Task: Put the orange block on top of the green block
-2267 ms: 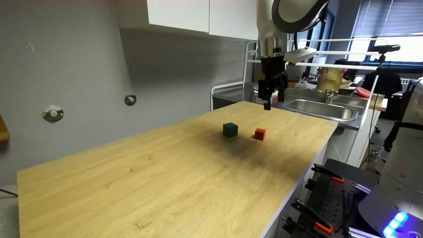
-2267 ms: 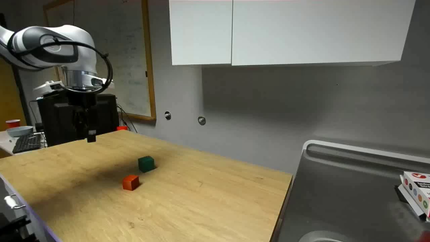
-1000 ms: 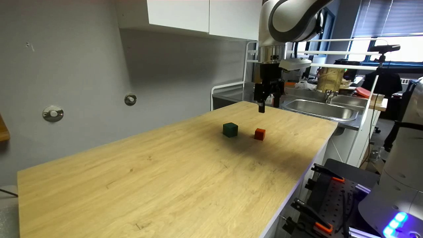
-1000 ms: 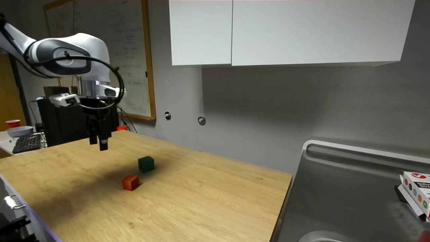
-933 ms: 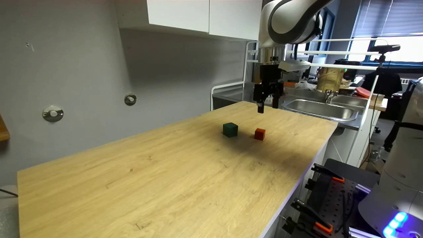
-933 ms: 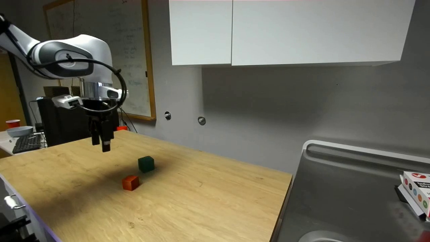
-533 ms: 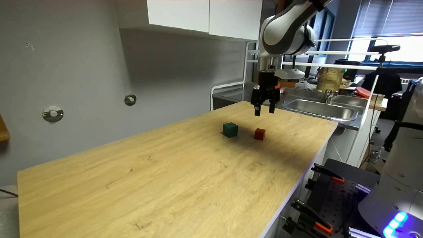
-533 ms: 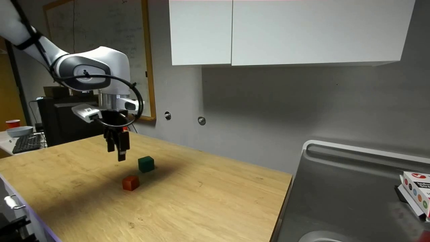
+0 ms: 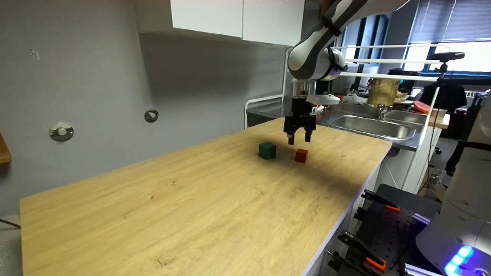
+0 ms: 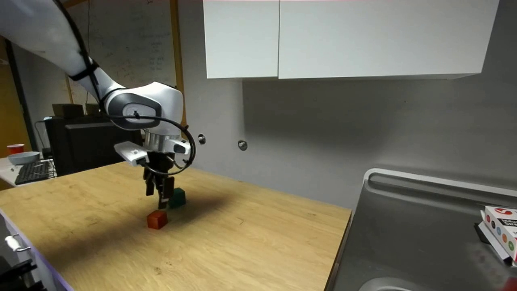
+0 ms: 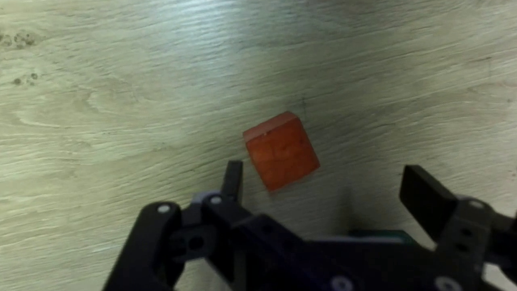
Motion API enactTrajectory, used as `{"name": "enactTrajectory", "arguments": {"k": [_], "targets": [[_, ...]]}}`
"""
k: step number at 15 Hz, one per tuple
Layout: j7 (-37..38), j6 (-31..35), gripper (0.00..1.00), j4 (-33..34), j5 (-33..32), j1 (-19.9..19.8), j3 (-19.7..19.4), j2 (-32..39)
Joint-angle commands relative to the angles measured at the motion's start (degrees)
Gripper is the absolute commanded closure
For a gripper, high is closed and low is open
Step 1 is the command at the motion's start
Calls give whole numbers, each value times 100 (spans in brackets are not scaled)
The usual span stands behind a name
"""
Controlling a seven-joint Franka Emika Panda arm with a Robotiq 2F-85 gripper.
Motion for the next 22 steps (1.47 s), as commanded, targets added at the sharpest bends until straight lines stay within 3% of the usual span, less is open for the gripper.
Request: {"name": "enactTrajectory", "arguments": {"k": [1, 5, 6, 8, 14, 22], "targets": [[-335, -178, 0, 511, 313, -159, 51, 651], [-440, -207, 0, 656, 411, -357, 59, 1074], [-460, -187, 25, 665, 414, -403, 61, 1139], [-436, -186, 32, 700, 388, -478, 60, 1233], [-313, -289, 79, 783, 244, -522, 47, 1091], [-62, -411, 81, 1145, -275, -244, 89, 956]]}}
